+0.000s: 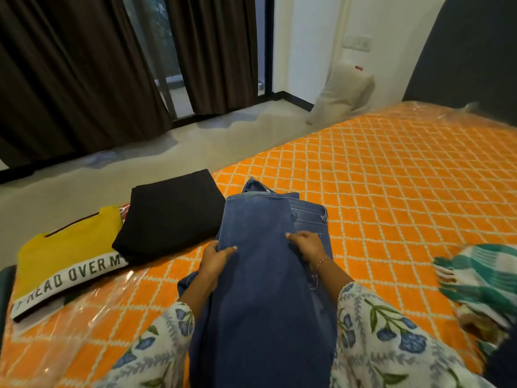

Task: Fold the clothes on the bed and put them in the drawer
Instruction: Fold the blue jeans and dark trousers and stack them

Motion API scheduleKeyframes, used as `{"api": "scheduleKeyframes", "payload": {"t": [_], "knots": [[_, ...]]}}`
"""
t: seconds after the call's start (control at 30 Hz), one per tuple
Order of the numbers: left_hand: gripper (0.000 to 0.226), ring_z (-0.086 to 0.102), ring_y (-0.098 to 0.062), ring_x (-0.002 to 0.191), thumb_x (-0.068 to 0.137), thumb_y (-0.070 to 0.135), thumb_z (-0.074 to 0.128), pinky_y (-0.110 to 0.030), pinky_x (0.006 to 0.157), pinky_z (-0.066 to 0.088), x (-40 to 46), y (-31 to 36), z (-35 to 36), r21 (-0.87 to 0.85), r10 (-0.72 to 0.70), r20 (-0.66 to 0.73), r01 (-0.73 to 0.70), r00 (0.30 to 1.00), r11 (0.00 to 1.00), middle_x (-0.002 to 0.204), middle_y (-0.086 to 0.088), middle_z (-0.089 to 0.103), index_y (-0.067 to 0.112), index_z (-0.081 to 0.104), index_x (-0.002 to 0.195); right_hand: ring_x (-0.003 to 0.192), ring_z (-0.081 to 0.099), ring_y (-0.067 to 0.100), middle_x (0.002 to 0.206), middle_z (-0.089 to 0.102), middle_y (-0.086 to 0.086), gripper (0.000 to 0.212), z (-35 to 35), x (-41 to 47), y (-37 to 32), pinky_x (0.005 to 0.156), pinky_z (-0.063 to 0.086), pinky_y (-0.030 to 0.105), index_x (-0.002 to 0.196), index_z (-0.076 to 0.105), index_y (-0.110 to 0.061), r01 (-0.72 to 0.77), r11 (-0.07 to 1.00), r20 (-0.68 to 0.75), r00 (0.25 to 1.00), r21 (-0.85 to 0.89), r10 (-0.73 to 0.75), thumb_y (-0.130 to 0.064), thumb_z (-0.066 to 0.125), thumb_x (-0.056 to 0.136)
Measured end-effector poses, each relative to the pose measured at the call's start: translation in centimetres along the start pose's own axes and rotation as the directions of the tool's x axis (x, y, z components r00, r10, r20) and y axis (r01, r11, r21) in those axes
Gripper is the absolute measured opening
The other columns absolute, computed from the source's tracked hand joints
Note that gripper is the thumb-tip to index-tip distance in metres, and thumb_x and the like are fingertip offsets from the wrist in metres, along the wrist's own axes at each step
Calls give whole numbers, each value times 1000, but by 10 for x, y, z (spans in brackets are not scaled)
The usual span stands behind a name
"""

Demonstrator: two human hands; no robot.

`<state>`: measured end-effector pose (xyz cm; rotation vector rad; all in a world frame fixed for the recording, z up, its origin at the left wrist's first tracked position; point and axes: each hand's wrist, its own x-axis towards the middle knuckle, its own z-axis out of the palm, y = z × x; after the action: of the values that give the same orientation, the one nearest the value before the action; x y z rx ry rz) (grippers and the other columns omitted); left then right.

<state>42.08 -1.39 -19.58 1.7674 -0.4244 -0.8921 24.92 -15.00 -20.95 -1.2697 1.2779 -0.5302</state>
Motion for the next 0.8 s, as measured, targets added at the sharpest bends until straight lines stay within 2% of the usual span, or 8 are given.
{"api": "scheduleKeyframes", "payload": {"t": [0.07, 0.17, 0.27, 0.4, 0.47, 0.57, 0.7, 0.8], "knots": [[18, 59, -18, 84, 88, 9, 64, -29, 64, 48, 16, 2, 5, -41, -3, 9, 3, 1000, 999, 98, -3, 61, 10, 57, 104, 83, 59, 19, 90, 64, 6, 4, 13, 13, -16, 73, 48, 31, 91, 64, -6, 107, 990, 31, 993, 87, -110, -7, 64, 88], [21, 61, -24, 96, 87, 12, 65, -36, 79, 51, 33, -7, -2, -77, -75, 36, 78, 996, 994, 106, -7, 65, 11, 63, 108, 81, 57, 11, 83, 63, 0, 19, 41, 19, -25, 74, 45, 14, 89, 64, -9, 330, 941, 165, 935, -77, -314, 9, 59, 83], [21, 60, -28, 104, 84, 13, 68, -44, 92, 49, 47, -15, -12, -54, -145, 99, 151, 985, 987, 112, -11, 66, 12, 66, 105, 83, 57, 8, 87, 68, 4, 22, 64, 18, -19, 70, 42, 9, 87, 70, -8, 397, 887, 291, 900, -235, -326, 8, 57, 81], [16, 63, -26, 96, 84, 12, 67, -37, 80, 51, 50, -9, -12, -98, -175, 156, 191, 972, 977, 111, -15, 67, 10, 68, 100, 84, 59, 15, 92, 70, 10, 18, 68, 21, -16, 73, 42, 18, 89, 70, -1, 403, 875, 153, 914, -268, -375, 5, 55, 81], [25, 64, -25, 100, 85, 19, 67, -35, 83, 51, 47, 1, -10, -120, -202, 220, 232, 954, 965, 107, -11, 69, 8, 68, 107, 70, 54, 17, 72, 64, 5, 20, 60, 23, -15, 63, 38, 25, 70, 64, -6, 355, 907, -17, 929, -228, -369, 5, 53, 83], [27, 65, -24, 100, 85, 25, 66, -35, 82, 52, 45, 19, -4, -145, -202, 333, 262, 921, 954, 105, -7, 71, 10, 68, 107, 54, 34, 17, 55, 40, 4, 39, 37, 32, -6, 51, 22, 33, 53, 38, -12, 130, 988, -276, 950, -77, -147, -2, 50, 88], [13, 66, -23, 92, 86, 18, 65, -34, 78, 53, 45, 28, 12, -104, -198, 356, 249, 913, 963, 104, -9, 71, 12, 68, 97, 81, 63, 31, 85, 68, 14, 22, 23, 37, -19, 71, 52, 42, 84, 69, -4, -100, 982, -31, 994, 160, 106, -26, 67, 84], [16, 65, -27, 95, 85, 20, 67, -38, 84, 52, 42, 27, 14, -113, -244, 320, 293, 915, 949, 101, -10, 71, 11, 68, 98, 88, 65, 26, 100, 71, 11, 21, 21, 37, -34, 72, 55, 35, 102, 70, -5, -192, 956, 199, 969, 223, 148, -18, 67, 86]]}}
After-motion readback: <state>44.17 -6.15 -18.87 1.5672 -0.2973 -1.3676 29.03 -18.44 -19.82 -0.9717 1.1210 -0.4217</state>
